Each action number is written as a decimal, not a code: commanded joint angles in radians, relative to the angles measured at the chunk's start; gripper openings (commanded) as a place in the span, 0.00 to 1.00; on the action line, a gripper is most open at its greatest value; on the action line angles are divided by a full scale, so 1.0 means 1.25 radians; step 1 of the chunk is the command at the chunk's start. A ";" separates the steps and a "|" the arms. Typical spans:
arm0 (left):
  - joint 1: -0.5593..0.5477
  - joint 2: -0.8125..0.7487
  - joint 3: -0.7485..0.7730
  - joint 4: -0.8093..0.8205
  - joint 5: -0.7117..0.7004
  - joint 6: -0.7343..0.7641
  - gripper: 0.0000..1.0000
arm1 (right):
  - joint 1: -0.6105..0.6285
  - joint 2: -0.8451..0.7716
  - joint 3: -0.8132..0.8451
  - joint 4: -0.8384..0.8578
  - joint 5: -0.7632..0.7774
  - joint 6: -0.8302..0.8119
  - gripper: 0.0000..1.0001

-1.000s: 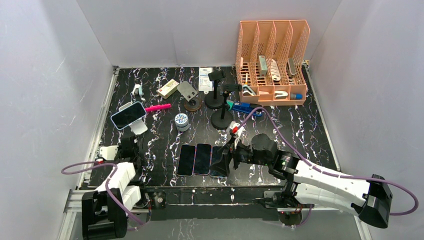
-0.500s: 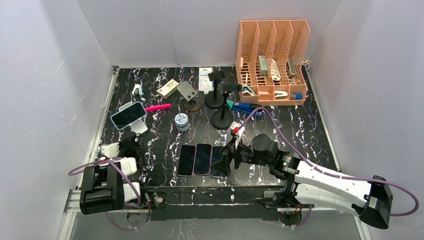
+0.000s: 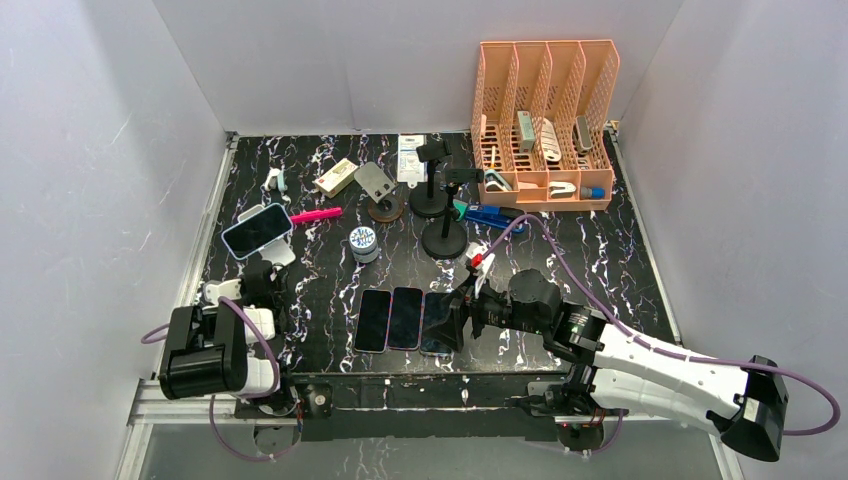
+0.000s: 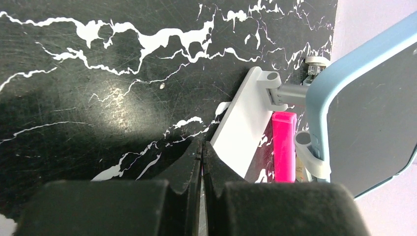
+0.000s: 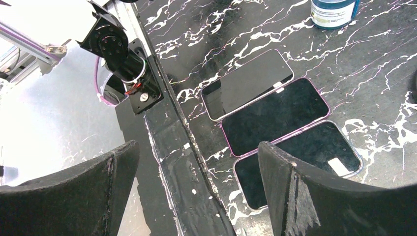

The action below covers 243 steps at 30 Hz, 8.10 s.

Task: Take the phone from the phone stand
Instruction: Adjust the phone stand with the phone at the center of the board, then remove the phone from the phone stand.

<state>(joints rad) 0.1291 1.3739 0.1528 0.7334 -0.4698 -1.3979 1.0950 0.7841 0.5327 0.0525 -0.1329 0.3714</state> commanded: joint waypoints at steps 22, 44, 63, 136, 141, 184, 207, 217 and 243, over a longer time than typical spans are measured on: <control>-0.140 0.171 0.073 0.052 0.045 0.034 0.00 | 0.000 -0.028 -0.018 0.005 0.020 0.018 0.97; -0.150 -0.458 0.106 -0.684 0.136 0.206 0.13 | 0.001 -0.073 0.012 -0.087 0.049 0.002 0.97; -0.093 -0.352 0.572 -0.980 0.045 0.569 0.81 | 0.001 -0.066 0.033 -0.098 0.011 0.008 0.97; 0.273 -0.196 0.097 -0.034 0.643 0.395 0.47 | 0.001 -0.020 0.032 -0.088 0.002 0.004 0.97; 0.275 -0.174 0.098 -0.022 0.651 0.393 0.44 | 0.001 -0.012 0.031 -0.082 0.001 0.005 0.97; 0.254 -0.253 0.078 -0.042 0.696 0.385 0.00 | 0.001 -0.007 0.030 -0.078 0.001 0.018 0.97; 0.216 -0.263 0.239 -0.186 0.703 0.287 0.00 | 0.001 -0.005 0.038 -0.082 -0.003 0.030 0.96; 0.199 -0.282 0.273 -0.222 0.704 0.267 0.00 | 0.001 -0.010 0.039 -0.085 -0.003 0.035 0.96; 0.013 -0.335 0.367 -0.195 0.714 0.136 0.00 | 0.001 -0.050 0.080 -0.176 0.083 0.021 0.96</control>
<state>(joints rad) 0.1989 1.0084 0.6044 0.3653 0.4145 -1.1740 1.0950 0.7513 0.5781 -0.1371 -0.0814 0.4122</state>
